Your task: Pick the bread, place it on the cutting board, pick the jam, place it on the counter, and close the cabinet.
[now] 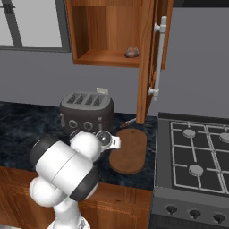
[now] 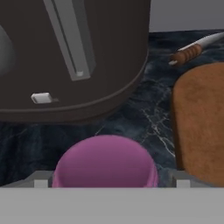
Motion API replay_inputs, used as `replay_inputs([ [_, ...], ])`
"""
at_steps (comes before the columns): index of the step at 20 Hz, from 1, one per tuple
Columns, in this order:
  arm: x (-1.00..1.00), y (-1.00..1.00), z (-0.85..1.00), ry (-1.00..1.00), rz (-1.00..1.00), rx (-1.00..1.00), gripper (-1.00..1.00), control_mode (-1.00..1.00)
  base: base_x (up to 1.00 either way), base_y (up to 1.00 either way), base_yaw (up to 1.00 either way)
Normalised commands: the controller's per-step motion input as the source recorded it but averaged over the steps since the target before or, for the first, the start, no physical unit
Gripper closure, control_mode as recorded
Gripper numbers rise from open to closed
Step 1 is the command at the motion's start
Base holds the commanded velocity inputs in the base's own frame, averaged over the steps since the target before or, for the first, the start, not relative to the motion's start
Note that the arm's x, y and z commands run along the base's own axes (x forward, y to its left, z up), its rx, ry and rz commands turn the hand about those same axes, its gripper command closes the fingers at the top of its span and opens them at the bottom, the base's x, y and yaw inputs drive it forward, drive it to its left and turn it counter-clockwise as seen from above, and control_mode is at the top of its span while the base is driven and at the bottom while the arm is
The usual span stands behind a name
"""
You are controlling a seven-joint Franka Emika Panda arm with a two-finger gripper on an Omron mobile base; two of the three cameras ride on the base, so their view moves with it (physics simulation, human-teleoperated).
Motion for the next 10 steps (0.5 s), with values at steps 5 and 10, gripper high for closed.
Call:
replay_inputs([
  [5, -0.30, 0.00, 0.00, 0.00, 0.00, 0.00, -1.00, -1.00, 0.00, 0.00, 0.00],
  [10, -0.40, 0.00, 0.00, 0.00, 0.00, 0.00, -1.00, -1.00, 0.00, 0.00, 0.00],
])
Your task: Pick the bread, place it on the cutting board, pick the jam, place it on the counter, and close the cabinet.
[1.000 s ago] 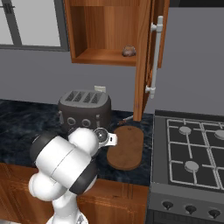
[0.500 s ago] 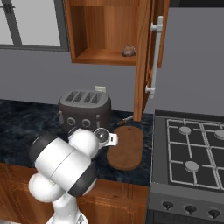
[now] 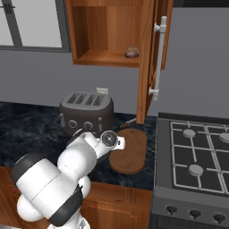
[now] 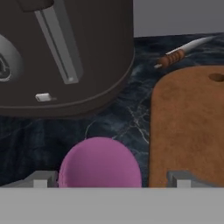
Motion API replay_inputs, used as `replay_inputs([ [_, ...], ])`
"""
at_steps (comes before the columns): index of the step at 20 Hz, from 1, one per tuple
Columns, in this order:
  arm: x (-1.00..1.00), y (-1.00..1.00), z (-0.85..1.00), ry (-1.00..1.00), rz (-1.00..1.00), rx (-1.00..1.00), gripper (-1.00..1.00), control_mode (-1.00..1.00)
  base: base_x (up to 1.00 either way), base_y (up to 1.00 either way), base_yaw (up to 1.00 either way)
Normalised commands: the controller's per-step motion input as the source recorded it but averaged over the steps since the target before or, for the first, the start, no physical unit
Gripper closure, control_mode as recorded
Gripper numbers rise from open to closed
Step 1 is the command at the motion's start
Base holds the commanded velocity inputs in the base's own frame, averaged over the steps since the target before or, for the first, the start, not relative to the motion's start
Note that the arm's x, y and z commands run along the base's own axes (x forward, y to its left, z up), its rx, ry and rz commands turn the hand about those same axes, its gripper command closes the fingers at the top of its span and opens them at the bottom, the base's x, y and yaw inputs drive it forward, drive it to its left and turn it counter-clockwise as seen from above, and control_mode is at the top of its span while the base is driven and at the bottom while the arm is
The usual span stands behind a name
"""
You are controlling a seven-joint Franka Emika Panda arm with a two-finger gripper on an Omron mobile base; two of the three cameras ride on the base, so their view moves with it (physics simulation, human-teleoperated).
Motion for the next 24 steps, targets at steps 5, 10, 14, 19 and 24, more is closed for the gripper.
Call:
replay_inputs([
  [5, -0.27, 0.02, 0.00, 0.00, 0.00, 0.00, -1.00, -1.00, 0.00, 0.00, 0.00],
  [10, -0.24, 0.09, 0.00, -0.01, 0.00, 0.00, -1.00, -1.00, 0.00, 0.00, 0.00],
  [14, -0.08, 0.11, 0.12, -0.03, 0.00, 0.00, -1.00, -1.00, 0.00, 0.00, 0.00],
  [19, 0.00, 0.08, 0.18, -0.02, 0.00, 0.00, -1.00, -1.00, 0.00, 0.00, 0.00],
  [24, 0.00, 0.10, 0.18, -0.01, 0.00, 0.00, -1.00, -1.00, 0.00, 0.00, 0.00],
])
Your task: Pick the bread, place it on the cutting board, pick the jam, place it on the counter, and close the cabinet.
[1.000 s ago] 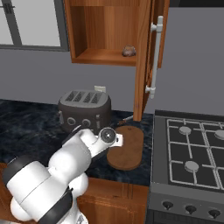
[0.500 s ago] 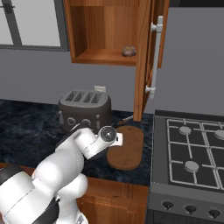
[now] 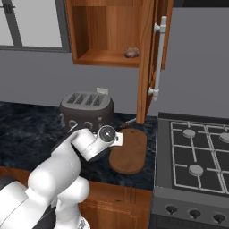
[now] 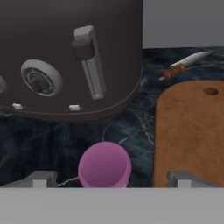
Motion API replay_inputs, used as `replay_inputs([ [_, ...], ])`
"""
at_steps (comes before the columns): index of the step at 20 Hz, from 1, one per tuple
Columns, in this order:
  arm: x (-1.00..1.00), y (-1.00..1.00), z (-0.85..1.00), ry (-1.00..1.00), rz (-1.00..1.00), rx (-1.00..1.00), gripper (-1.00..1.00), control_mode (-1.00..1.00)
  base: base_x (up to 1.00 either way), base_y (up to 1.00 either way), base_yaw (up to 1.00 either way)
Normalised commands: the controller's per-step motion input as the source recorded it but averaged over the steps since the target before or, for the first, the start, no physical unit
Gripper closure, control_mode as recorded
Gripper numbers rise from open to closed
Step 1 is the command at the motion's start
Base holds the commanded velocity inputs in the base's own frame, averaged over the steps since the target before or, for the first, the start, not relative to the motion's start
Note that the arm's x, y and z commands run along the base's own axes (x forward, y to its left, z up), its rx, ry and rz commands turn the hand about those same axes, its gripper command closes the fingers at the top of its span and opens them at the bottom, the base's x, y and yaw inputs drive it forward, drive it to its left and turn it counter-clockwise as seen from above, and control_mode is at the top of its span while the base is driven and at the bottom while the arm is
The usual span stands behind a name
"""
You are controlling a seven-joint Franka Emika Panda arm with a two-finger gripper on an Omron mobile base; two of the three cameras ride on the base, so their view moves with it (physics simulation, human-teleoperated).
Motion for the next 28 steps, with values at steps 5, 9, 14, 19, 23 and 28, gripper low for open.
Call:
replay_inputs([
  [5, 0.00, 0.07, 0.22, 0.00, 0.00, 0.00, -1.00, -1.00, 0.00, 0.00, 0.00],
  [9, 0.00, 0.03, 0.31, 0.00, 0.00, 0.00, -1.00, -1.00, 0.00, 0.00, 0.00],
  [14, 0.00, 0.01, 0.29, 0.00, 0.00, 0.00, -1.00, -1.00, 0.00, 0.00, 0.00],
  [19, 0.00, 0.00, 0.25, 0.00, 0.00, 0.00, -1.00, -1.00, 0.00, 0.00, 0.00],
  [23, -0.06, 0.00, 0.26, 0.00, -0.03, 0.00, -1.00, -1.00, 0.00, 0.00, 0.00],
  [28, -0.11, 0.00, 0.31, 0.00, -0.06, 0.00, -1.00, -1.00, 0.00, 0.00, 0.00],
])
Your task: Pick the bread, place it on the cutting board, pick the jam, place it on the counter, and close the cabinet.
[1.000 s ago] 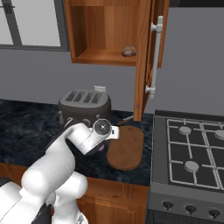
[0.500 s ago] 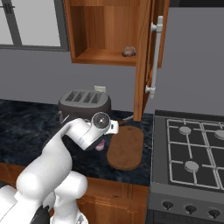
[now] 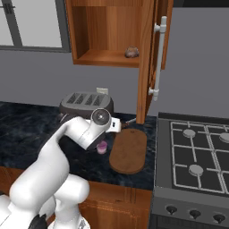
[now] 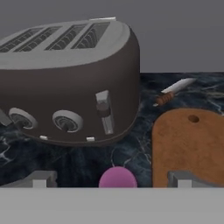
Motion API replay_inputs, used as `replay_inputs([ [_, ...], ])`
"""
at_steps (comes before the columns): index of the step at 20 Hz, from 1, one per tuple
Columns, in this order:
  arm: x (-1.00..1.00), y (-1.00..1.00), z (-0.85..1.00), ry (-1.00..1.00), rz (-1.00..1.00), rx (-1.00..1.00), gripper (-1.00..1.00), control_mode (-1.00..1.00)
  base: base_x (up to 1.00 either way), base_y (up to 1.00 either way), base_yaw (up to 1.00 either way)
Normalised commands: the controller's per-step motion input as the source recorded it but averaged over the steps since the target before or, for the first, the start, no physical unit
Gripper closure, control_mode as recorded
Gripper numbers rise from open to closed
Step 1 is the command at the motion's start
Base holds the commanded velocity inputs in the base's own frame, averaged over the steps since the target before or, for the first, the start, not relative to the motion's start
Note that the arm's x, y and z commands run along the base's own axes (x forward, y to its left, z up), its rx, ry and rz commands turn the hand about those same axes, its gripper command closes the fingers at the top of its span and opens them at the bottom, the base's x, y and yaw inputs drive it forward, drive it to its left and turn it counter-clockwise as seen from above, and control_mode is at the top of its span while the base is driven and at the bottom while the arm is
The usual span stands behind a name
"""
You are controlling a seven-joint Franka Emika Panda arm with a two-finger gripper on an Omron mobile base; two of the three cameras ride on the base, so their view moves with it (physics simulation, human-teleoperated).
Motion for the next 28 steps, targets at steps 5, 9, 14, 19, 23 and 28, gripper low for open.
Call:
replay_inputs([
  [5, -0.15, 0.00, 0.26, 0.00, -0.08, 0.00, -1.00, -1.00, 0.00, 0.00, 0.00],
  [9, -0.10, 0.00, 0.21, 0.00, -0.08, 0.00, -1.00, -1.00, 0.00, 0.00, 0.00],
  [14, -0.15, 0.00, 0.14, 0.00, -0.07, -0.01, -1.00, -1.00, 0.00, 0.00, 0.00],
  [19, -0.22, 0.00, 0.03, -0.01, -0.01, -0.03, -1.00, -1.00, 0.00, 0.00, 0.00],
  [23, -0.12, 0.00, 0.04, -0.07, 0.00, -0.06, -1.00, -1.00, 0.00, 0.00, 0.00],
  [28, -0.11, 0.00, 0.01, -0.06, 0.00, -0.06, -1.00, -1.00, 0.00, 0.00, 0.00],
])
